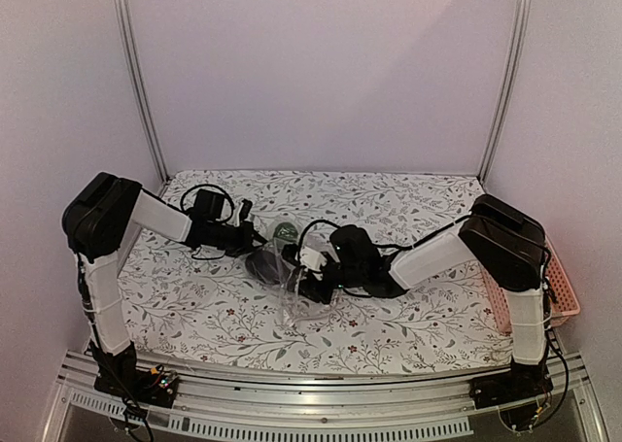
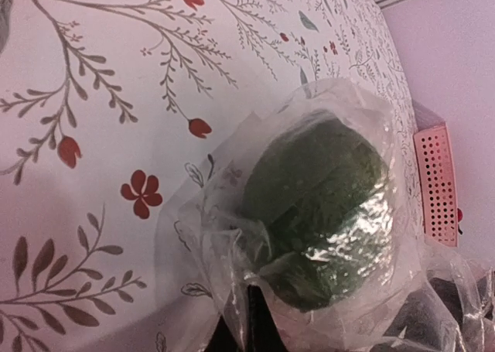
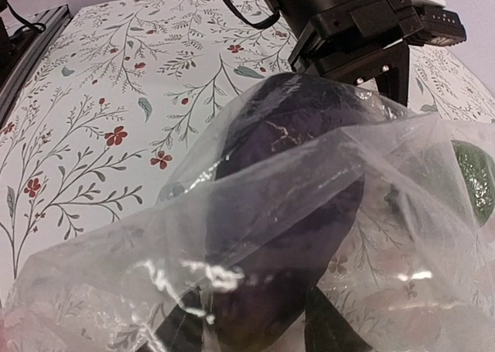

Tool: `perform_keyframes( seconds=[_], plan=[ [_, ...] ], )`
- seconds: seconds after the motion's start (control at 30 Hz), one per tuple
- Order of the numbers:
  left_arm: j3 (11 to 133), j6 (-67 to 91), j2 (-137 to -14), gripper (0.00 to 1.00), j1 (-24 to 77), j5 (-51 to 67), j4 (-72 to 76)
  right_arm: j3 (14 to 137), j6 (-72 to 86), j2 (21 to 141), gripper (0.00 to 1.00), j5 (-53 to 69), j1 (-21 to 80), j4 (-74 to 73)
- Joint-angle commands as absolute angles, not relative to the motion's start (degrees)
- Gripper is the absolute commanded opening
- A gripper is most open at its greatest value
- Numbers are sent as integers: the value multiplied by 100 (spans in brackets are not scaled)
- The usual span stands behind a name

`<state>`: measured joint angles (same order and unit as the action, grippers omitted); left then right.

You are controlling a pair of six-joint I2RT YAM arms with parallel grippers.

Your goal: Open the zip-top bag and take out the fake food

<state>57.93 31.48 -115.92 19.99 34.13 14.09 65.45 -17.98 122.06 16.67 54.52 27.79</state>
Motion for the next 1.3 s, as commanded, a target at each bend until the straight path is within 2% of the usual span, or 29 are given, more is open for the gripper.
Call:
perform_keyframes(
  seconds=[0.0, 0.1, 0.33, 0.67, 0.87, 1.0, 1.27],
  plan=[
    [5710, 2983, -11484, 0, 1927, 3480, 1286, 6116, -1642, 11897, 49, 1688, 5520, 2564],
    [5713, 2936, -11479, 0, 1926, 3516, 1302, 5960, -1516, 11720, 57, 1694, 5520, 2602],
    [5730, 2907, -11470, 0, 1950, 3568, 1353, 5944, -1014, 11448, 58, 1307, 5520, 2952],
    [5689, 2903, -11452, 0, 1961, 3567, 1406, 6173, -558, 11603, 54, 864, 5511, 3114],
    [5684, 2947, -11486, 0, 1961, 3574, 1475, 6198, -203, 11701, 44, 187, 5511, 3227],
    [5712, 2956, -11505, 0, 1985, 3589, 1485, 6338, -112, 11842, 42, 90, 5511, 3206],
    [5732, 2975, -11529, 0, 2014, 3586, 1500, 6570, -341, 12198, 58, 1070, 5539, 3010]
  ],
)
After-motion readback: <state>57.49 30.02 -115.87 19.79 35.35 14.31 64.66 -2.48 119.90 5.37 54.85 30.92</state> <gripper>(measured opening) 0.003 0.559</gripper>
